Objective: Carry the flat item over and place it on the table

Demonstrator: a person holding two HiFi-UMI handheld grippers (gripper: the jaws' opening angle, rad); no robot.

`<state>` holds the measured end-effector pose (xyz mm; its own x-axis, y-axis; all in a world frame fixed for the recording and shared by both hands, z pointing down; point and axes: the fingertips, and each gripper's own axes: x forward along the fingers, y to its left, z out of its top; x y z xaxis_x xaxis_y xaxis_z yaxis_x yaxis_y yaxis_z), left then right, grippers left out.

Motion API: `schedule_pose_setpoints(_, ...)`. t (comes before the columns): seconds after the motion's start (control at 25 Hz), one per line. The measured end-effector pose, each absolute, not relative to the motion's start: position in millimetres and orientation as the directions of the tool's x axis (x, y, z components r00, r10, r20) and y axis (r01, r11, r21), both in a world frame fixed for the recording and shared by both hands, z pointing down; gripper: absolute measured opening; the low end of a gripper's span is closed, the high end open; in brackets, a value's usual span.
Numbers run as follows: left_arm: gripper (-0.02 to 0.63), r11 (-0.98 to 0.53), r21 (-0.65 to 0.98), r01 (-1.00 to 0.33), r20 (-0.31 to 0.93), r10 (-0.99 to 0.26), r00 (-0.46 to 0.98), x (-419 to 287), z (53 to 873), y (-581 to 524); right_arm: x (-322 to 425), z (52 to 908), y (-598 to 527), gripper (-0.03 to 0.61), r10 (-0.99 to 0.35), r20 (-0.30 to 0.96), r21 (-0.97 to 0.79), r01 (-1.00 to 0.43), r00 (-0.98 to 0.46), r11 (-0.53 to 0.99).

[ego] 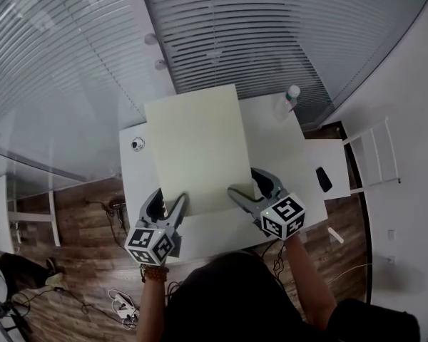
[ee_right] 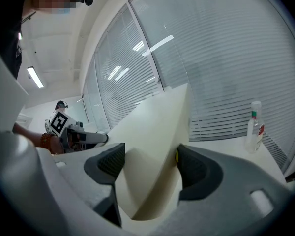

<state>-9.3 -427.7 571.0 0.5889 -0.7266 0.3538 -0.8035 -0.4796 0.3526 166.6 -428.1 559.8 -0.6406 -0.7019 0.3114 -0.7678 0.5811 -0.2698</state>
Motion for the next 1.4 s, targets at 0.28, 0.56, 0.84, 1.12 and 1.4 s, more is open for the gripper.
schedule_pose_setpoints(0.28,0.284,-0.454,0.393,-0.800,0.409,-0.692,0.594,-10,610,-444,164,601,-443,0.328,-0.676,0.378,-0.333,-0.774,-0.633,0.539)
schedule_pose_setpoints(0.56,0.284,-0.422,0.437,-0.794,0.452,-0.660,0.600,-9,645,-445,165,633,-445,0.328,-0.652,0.427,-0.356,-0.780,-0.626,0.515)
schedule_pose_setpoints(0.84,0.284,-0.383,0.483,-0.787,0.486,-0.631,0.605,-7,671,-443,168,658,-444,0.328,-0.633,0.455,-0.392,-0.779,-0.627,0.490)
schedule_pose_setpoints(1.12,0.284,-0.353,0.490,-0.797,0.524,-0.611,0.593,-3,693,-442,171,679,-446,0.328,-0.607,0.484,-0.403,-0.777,-0.630,0.484)
schedule_pose_setpoints(1.4,0.284,-0.325,0.496,-0.806,0.562,-0.588,0.582,0,712,-436,174,699,-442,0.328,-0.576,0.516,-0.420,-0.773,-0.634,0.475)
